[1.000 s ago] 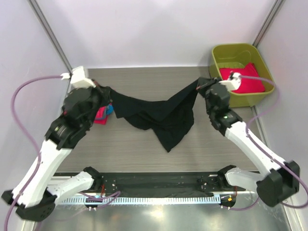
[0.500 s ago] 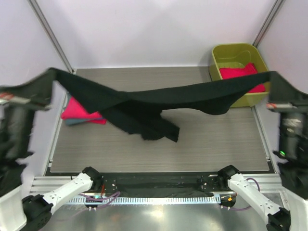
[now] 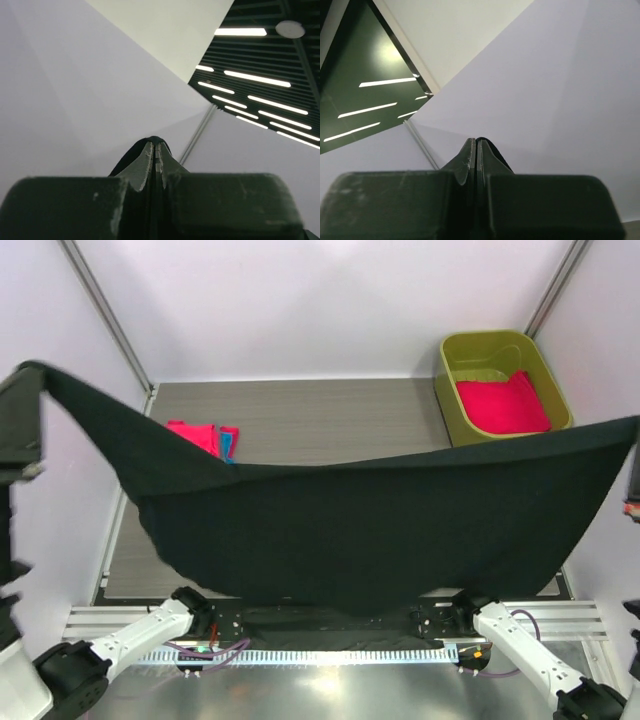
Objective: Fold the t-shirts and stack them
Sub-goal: Flatten the tshirt out
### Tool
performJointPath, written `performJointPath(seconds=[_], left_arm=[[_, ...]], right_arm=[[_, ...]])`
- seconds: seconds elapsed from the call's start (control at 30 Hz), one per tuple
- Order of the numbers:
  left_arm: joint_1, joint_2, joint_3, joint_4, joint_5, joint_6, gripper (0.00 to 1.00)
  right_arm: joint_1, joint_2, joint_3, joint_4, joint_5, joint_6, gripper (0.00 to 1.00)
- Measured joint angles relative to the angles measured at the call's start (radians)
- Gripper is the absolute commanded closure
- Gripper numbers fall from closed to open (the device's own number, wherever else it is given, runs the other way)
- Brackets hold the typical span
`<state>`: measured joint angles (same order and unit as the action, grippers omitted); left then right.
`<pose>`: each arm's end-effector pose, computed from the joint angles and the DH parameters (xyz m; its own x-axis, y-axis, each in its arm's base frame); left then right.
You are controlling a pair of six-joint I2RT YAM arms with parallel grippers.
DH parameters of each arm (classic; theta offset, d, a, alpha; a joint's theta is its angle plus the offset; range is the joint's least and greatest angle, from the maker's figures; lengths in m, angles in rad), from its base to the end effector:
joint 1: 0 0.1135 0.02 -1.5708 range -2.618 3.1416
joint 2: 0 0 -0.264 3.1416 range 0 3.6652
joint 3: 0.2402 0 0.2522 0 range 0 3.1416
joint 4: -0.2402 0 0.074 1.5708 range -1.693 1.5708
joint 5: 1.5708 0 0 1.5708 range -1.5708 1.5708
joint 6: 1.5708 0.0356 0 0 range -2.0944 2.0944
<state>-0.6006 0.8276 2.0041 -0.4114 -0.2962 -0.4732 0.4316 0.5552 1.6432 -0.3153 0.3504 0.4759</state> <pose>-0.0288 0.0323 0.6319 0.3414 -0.7622 -0.5499 0.5869 0.6299 -0.5087 -0.0556 -0.0391 0.5725 0.4859 0.6975 -0.5267 -0.4413 0.7159 0.5410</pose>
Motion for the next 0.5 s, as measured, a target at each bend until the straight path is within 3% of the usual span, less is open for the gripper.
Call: performJointPath(seconds=[0.17,0.3,0.4,0.5], left_arm=[[0.0,0.09,-0.177,0.072,-0.069,0.033,1.0],[0.0,0.275,-0.304,0.101,-0.116,0.056,1.0],[0.016,0.462,-0.311,0.11,-0.131,0.074,1.0],[0.079,0.689,-0.209,0.043,-0.106,0.057,1.0]], right_arm=[[0.0,0.051,-0.112,0.008,0.037,0.001,0.99],[0.0,0.206,-0.213,0.041,0.093,-0.014,0.99],[-0.002,0.407,-0.247,0.072,0.147,-0.054,0.99],[-0.03,0.602,-0.228,0.093,0.144,-0.059,0.99]])
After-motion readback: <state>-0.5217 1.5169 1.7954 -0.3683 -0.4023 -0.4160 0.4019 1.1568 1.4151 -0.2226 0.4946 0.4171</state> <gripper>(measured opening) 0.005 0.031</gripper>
